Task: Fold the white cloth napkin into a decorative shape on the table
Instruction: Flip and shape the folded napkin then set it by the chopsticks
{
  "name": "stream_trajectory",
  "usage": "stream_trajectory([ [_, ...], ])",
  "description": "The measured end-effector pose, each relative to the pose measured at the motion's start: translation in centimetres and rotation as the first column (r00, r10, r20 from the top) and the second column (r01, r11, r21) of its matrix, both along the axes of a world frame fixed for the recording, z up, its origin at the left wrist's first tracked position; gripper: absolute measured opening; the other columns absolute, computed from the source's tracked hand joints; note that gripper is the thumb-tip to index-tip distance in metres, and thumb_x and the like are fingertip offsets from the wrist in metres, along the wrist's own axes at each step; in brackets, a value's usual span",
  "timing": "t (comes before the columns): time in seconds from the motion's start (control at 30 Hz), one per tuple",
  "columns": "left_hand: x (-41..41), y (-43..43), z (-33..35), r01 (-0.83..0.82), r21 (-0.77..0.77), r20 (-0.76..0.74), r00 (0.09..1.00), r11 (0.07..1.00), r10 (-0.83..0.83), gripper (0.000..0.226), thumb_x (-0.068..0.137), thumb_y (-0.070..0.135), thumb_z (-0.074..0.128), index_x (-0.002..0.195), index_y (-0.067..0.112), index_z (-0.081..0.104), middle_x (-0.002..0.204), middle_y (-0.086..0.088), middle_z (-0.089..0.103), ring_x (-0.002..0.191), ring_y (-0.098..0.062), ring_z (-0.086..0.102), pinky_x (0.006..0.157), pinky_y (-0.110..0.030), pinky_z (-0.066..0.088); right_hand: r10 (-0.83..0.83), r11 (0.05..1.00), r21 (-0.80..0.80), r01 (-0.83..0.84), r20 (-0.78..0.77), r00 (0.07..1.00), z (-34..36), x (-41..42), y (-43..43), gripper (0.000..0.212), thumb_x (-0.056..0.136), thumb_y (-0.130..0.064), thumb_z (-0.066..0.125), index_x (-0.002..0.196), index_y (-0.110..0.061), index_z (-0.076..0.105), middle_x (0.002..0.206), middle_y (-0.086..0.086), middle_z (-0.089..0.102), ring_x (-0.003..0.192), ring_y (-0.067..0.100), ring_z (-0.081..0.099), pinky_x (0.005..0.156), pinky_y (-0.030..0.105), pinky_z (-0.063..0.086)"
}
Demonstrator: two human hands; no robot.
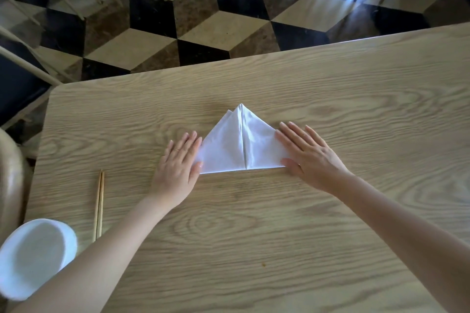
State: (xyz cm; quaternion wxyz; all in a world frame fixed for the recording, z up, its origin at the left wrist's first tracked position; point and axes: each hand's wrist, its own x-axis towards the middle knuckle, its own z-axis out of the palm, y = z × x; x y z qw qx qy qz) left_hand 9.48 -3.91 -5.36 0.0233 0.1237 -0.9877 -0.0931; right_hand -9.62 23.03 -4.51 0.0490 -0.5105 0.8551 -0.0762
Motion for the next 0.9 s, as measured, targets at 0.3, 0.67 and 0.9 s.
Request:
stream_trajectory([
  [0.3,-9.8,2.4,4.9,-0.374,0.547,0.164,0.925,0.749,0.342,0.016,0.086,0.032,0.059,0.092,0.017,0.058,0.090,0.000,0.053,0.084,-0.019,0.050,0.065,-0.026,0.036,-0.345,0.865,-0.145,0.480,0.523,0.780,2.4,-0.6,-7.3,0.029,0.086,-0.023,0.060,0.110,-0.009,0.059,0.102,0.010,0.061,0.098,0.029,0.051,0.081,0.032,0.038],
  [0.67,-12.3,1.2,5.9,-0.476,0.866,0.353,0.799,0.153,0.488,0.005,0.088,0.012,0.060,0.089,0.016,0.063,0.084,-0.001,0.062,0.072,-0.014,0.056,0.071,-0.026,0.048,-0.316,0.907,-0.021,0.420,0.624,0.714,4.5,-3.2,-12.3,0.026,0.090,-0.018,0.045,0.067,-0.005,0.048,0.058,0.000,0.038,0.053,0.014,0.033,0.048,0.030,0.023],
  [0.9,-12.3,0.8,6.5,-0.454,0.891,0.383,0.783,0.029,0.491,0.014,0.082,-0.001,0.062,0.091,0.010,0.065,0.074,-0.003,0.063,0.049,-0.005,0.059,0.050,-0.016,0.048,-0.223,0.856,-0.117,0.503,0.794,0.565,4.0,-3.9,-13.1,0.019,0.085,-0.017,0.059,0.092,-0.001,0.067,0.082,0.007,0.063,0.072,0.015,0.055,0.057,0.022,0.039],
])
